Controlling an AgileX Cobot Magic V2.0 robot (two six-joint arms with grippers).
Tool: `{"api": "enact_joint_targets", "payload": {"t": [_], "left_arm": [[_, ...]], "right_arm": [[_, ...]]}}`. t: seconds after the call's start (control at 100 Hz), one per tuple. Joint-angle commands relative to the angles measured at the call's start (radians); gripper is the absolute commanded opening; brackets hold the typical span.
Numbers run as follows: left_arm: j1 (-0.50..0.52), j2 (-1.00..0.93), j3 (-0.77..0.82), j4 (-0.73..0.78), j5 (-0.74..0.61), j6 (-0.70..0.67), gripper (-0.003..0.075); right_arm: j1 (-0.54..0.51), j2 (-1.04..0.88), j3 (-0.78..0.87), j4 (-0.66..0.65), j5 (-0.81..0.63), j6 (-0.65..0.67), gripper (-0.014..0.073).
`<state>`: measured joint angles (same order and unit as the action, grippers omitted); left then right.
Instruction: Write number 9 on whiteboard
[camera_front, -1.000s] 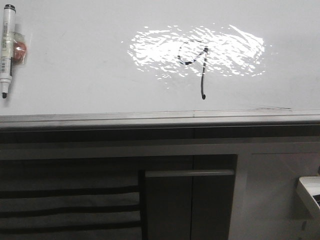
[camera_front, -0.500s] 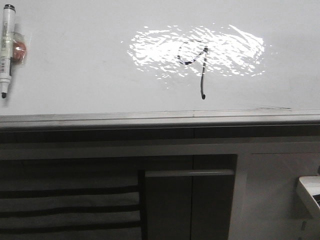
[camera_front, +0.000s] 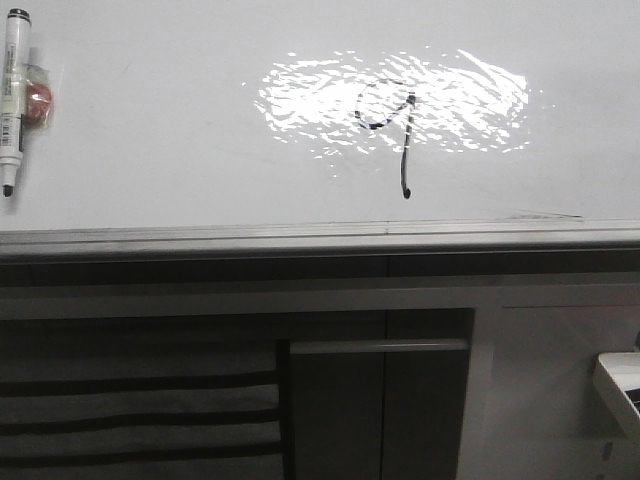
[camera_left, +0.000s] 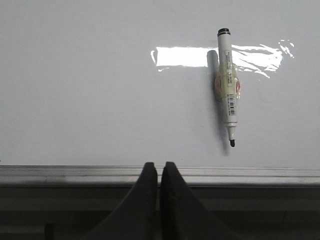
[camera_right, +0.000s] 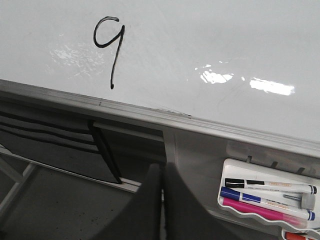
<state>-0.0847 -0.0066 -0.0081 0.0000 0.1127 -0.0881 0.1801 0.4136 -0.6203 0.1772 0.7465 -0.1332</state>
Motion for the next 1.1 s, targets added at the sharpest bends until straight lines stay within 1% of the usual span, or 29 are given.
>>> {"api": "enact_joint_targets", "payload": {"t": [0.0,0.07,0.11,0.26,0.27,0.28,0.37,0.45,0.55,0.62,0.98,1.02,1.06,1.09], "left_arm": [[0.003,-0.025,0.032,-0.007,-0.078,0.002,-0.0020],[0.003,-0.025,0.032,-0.007,-0.080,0.002,-0.0020],[0.003,-0.025,0.032,-0.007,-0.080,0.002,-0.0020],[0.003,-0.025,0.032,-0.007,-0.080,0.002,-0.0020],[0.003,-0.025,0.032,-0.007,-0.080,0.002,-0.0020],[0.003,-0.025,0.032,-0.007,-0.080,0.002,-0.0020],[0.003,-0.025,0.032,-0.007,-0.080,0.002,-0.0020],[0.003,-0.025,0.032,-0.007,-0.080,0.002,-0.0020],[0.003,-0.025,0.032,-0.007,-0.080,0.002,-0.0020],[0.003,-0.025,0.032,-0.007,-0.080,0.002,-0.0020],[0.003,-0.025,0.032,-0.007,-0.080,0.002,-0.0020],[0.003,-0.025,0.032,-0.007,-0.080,0.002,-0.0020],[0.003,-0.025,0.032,-0.007,-0.080,0.002,-0.0020],[0.003,-0.025,0.032,-0.007,-0.080,0.002,-0.0020]], "right_arm": [[-0.008,-0.009,-0.013,-0.007,-0.082,-0.007,-0.0072],[-0.023,-0.044,0.027,-0.016,-0.141,-0.007,-0.0072],[-0.042,-0.074,0.063,-0.016,-0.210,-0.007,-0.0072],[-0.110,-0.210,0.302,-0.014,-0.515,-0.007,-0.0072],[-0.114,-0.222,0.325,-0.012,-0.554,-0.007,-0.0072],[-0.116,-0.222,0.337,-0.011,-0.554,-0.007,-0.0072],[-0.127,-0.302,0.478,0.008,-0.701,-0.005,-0.0072],[-0.127,-0.348,0.573,0.019,-0.774,-0.005,-0.0072],[-0.127,-0.393,0.661,0.027,-0.838,-0.005,-0.0072],[-0.127,-0.430,0.656,0.025,-0.780,-0.005,-0.0072],[-0.127,-0.437,0.660,0.022,-0.801,0.007,-0.0072],[-0.127,-0.437,0.660,-0.010,-0.816,0.051,-0.0072],[-0.127,-0.437,0.660,-0.100,-0.835,0.125,-0.0072],[-0.127,-0.437,0.660,-0.177,-0.847,0.210,-0.0072]]}}
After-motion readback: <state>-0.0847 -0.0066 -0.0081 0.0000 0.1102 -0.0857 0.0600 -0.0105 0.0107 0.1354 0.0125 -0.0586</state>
